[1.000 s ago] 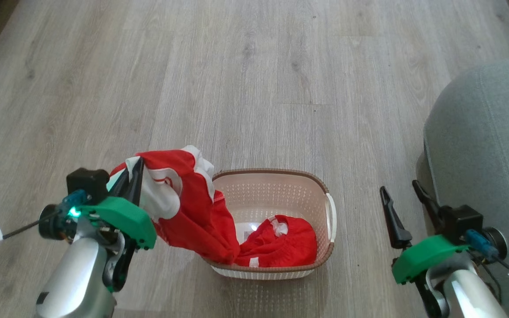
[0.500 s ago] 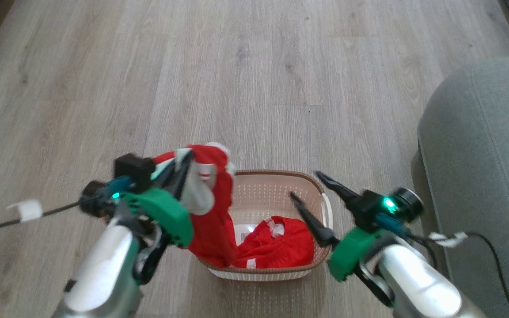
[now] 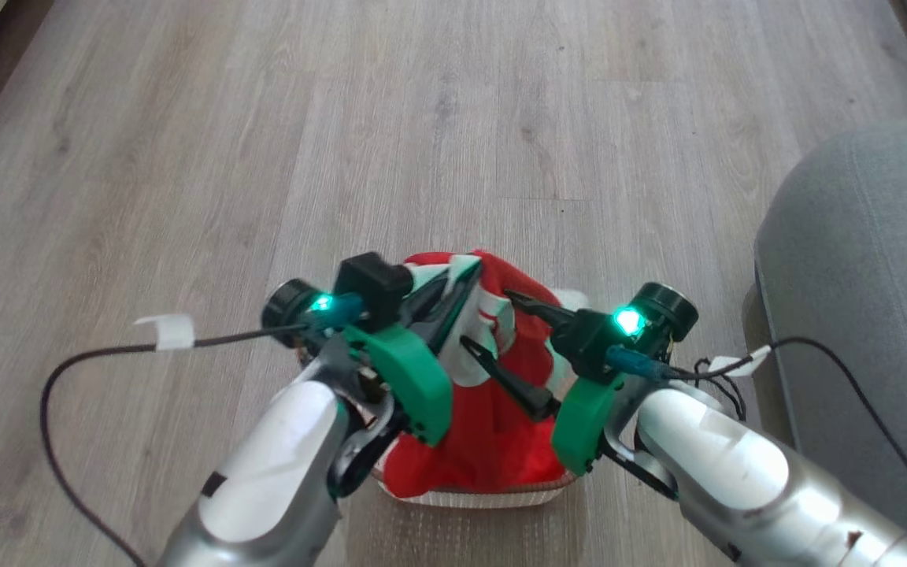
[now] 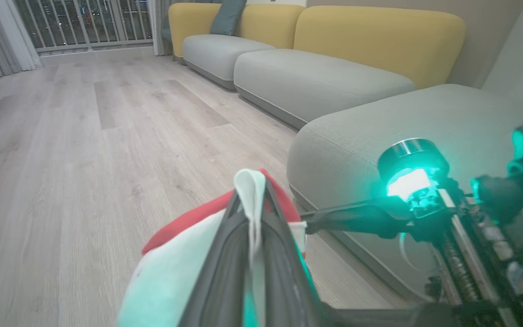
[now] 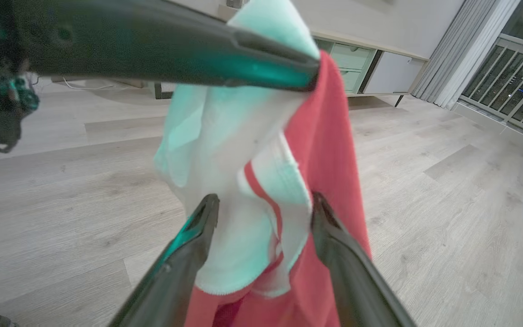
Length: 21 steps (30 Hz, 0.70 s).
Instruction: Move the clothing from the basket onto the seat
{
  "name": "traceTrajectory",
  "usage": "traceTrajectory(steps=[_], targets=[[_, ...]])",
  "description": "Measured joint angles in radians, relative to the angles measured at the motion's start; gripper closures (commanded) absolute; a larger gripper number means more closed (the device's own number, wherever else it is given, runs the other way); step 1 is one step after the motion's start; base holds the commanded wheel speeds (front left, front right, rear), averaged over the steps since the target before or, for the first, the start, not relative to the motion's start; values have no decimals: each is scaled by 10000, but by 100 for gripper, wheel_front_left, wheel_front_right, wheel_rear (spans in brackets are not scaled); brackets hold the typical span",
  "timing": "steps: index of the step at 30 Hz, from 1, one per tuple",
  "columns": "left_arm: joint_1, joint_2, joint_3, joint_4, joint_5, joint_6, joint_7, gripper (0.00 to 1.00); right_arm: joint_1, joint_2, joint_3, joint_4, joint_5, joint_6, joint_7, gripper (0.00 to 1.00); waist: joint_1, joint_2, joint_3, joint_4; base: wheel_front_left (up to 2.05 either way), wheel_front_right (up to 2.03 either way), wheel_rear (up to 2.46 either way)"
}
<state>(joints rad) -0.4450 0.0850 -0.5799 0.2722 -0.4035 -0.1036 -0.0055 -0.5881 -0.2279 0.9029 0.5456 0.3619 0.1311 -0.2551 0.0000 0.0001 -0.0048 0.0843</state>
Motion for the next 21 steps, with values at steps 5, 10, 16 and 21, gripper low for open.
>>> traceTrajectory(steps=[5, 10, 16, 21], targets=[[-126, -77, -405, -359, -136, -75, 290, 100, -335, -63, 364, 221, -119, 0, 0, 0, 0, 0, -4, -4, 0, 0, 0], [-119, -84, -679, -922, -545, -90, 548, 100, -361, -176, 349, 326, -353, 0, 0, 0, 0, 0, -93, -109, 0, 0, 0], [3, -117, -1120, -1749, -1306, -167, 1114, 100, -336, -178, -17, 454, -640, 0, -2, 0, 0, 0, -204, -264, 0, 0, 0], [5, -100, -1147, -1894, -1511, -169, 1200, 100, -298, -167, -25, 311, -493, 0, 0, 100, 0, 0, -164, -378, 0, 0, 0]])
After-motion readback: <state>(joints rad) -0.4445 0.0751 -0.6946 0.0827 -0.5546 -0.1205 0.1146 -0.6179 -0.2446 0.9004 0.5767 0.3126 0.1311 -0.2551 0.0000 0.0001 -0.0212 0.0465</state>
